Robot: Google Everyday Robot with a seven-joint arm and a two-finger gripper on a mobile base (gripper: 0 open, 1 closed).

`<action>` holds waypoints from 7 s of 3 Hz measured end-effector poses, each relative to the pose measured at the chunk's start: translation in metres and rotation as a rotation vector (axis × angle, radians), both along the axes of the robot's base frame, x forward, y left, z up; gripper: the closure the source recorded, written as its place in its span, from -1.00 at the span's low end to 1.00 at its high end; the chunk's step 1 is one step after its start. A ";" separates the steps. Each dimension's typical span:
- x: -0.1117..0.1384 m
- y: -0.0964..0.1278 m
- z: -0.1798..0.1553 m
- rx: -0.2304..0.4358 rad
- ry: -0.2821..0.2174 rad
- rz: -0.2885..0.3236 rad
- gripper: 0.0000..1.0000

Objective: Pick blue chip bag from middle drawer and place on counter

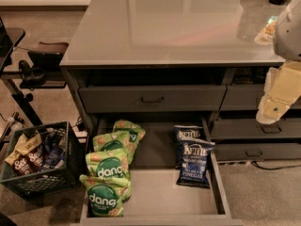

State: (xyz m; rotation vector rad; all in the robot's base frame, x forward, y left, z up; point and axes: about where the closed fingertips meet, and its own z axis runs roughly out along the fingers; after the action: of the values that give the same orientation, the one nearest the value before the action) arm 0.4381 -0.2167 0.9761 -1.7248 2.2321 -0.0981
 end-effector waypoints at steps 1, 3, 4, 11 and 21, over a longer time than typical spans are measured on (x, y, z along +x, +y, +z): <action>0.000 0.000 0.000 0.000 0.000 0.000 -1.00; 0.046 -0.007 -0.134 0.150 0.106 -0.032 -1.00; 0.046 -0.006 -0.134 0.150 0.106 -0.032 -1.00; 0.131 -0.017 -0.258 0.370 -0.107 0.043 -1.00; 0.177 -0.003 -0.491 0.434 0.297 0.086 -1.00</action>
Offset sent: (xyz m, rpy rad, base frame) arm 0.0712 -0.0133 -0.2007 0.2315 0.1012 -0.0184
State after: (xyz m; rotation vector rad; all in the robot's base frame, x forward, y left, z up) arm 0.6150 -0.2192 0.4847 -1.6665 2.1551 0.6526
